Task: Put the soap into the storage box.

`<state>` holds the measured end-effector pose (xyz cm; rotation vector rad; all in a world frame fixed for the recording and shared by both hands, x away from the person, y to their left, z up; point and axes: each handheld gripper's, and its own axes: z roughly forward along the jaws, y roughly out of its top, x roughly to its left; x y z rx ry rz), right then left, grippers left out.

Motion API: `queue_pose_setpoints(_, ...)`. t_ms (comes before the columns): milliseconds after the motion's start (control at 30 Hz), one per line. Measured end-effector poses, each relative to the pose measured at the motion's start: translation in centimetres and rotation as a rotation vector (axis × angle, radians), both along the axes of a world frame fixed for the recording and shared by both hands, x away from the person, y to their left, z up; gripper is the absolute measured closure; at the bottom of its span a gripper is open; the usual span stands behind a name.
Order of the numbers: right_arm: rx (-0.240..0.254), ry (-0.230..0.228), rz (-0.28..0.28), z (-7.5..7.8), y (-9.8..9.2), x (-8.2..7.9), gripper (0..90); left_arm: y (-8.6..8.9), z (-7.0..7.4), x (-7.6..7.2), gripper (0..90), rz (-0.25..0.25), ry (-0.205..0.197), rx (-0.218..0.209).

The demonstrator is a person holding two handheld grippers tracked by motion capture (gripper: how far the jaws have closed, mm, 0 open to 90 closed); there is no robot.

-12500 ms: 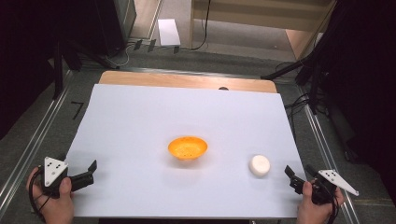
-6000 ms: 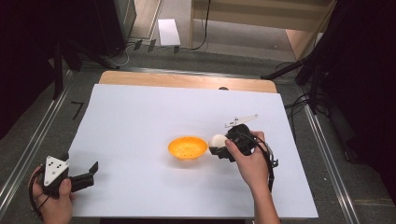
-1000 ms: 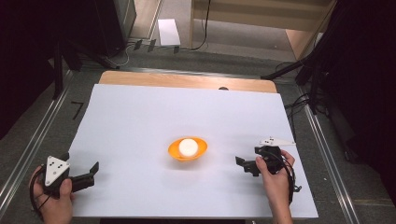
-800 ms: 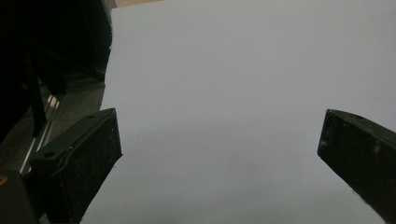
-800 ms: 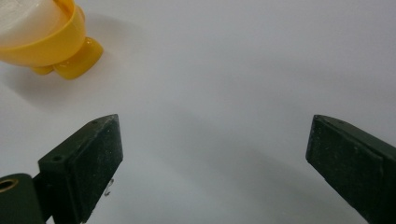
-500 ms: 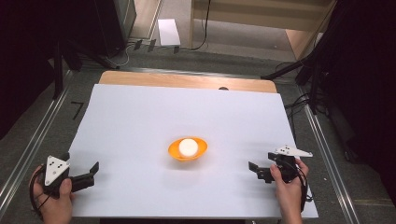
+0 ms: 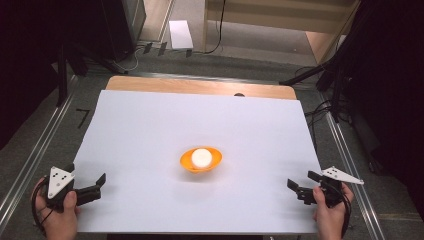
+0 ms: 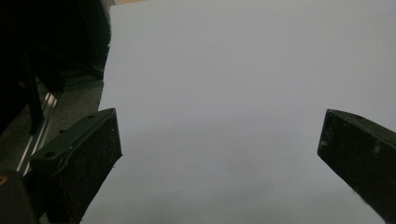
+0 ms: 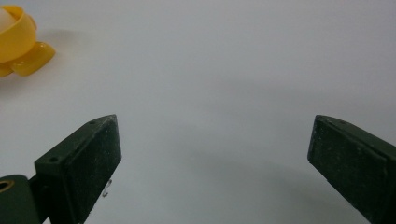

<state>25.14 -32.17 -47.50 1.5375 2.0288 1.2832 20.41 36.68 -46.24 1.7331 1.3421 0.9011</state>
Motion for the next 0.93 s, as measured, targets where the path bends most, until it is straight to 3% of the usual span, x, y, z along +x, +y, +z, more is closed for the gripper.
queue_pose_setpoints(367, 0.040, 0.010, -0.073, -1.2, -4.1, -1.6, 3.2, 0.0, 0.0, 0.3, 0.0, 0.000, 0.029, -0.002)
queue_pose_setpoints(667, 0.059, -0.035, -0.065, -1.6, -4.7, -2.5, 4.5, 0.1, 0.0, 0.6, 0.0, 0.013, 0.057, -0.016)
queue_pose_setpoints(767, 0.036, -0.054, -0.044, -1.7, -4.4, -2.6, 5.0, 0.2, 0.0, 0.7, 0.0, 0.012, 0.065, -0.017)
queue_pose_setpoints(933, 0.037, -0.055, -0.046, -1.8, -4.4, -2.7, 5.8, 0.0, -0.1, 1.0, 0.0, 0.013, 0.095, -0.002)
